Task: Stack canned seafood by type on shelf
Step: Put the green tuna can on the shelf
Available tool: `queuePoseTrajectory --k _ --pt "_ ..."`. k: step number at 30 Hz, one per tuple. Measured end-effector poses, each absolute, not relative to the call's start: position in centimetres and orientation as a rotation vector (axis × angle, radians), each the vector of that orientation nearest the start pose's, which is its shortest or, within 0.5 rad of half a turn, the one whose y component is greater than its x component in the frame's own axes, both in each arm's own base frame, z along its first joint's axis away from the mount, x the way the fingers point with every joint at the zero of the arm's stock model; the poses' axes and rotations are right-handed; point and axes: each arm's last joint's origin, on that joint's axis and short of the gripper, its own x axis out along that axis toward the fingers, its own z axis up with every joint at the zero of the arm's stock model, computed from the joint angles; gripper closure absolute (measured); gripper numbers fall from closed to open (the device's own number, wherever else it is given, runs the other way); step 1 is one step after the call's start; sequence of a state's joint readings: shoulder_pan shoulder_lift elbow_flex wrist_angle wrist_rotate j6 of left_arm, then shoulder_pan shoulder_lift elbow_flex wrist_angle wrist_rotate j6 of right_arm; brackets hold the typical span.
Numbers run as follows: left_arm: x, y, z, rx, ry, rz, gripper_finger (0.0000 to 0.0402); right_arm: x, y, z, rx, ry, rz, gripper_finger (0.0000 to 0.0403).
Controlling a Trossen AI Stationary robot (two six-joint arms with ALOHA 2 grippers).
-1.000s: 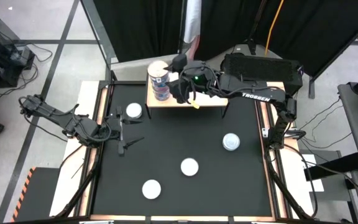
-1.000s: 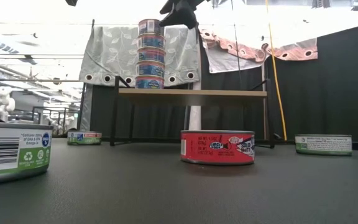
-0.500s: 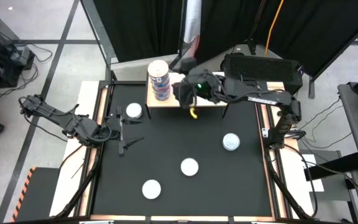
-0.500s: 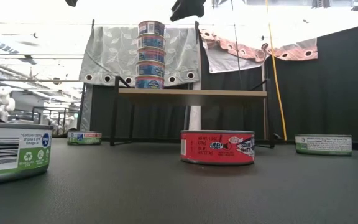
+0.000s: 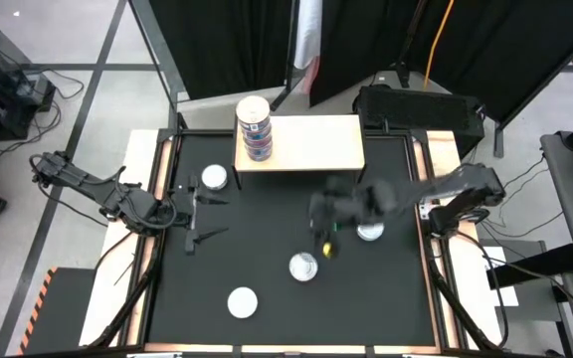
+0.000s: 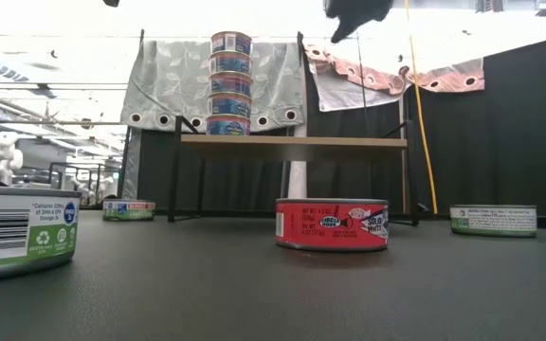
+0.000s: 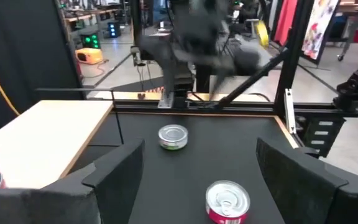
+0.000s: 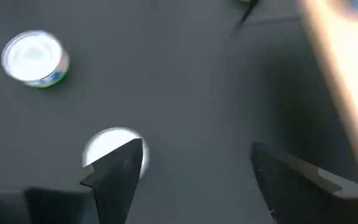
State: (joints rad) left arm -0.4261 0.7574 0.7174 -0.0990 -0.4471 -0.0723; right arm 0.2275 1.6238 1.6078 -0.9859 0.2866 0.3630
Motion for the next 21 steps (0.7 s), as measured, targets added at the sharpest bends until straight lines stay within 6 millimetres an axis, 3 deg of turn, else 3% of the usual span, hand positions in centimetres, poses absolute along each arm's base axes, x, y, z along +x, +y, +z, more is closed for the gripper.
queuePoseTrajectory --k 5,9,15,21 --pt "15.8 -5.9 32.0 -0.038 0.15 0.006 0.0094 31.5 12.6 26.9 0.186 0.915 -0.153 0.011" --pt "15.8 -6.1 31.1 -0.078 0.241 -0.06 0.0094 29.9 15.5 22.9 0.238 0.816 -0.125 0.011" --pt "15.9 -6.2 29.9 -0.13 0.352 -0.065 0.0094 29.0 16.6 21.2 0.22 0.67 -0.197 0.011" --pt "15.5 -6.0 28.5 -0.269 0.5 0.009 0.0094 28.9 16.7 21.2 0.209 0.643 -0.211 0.011"
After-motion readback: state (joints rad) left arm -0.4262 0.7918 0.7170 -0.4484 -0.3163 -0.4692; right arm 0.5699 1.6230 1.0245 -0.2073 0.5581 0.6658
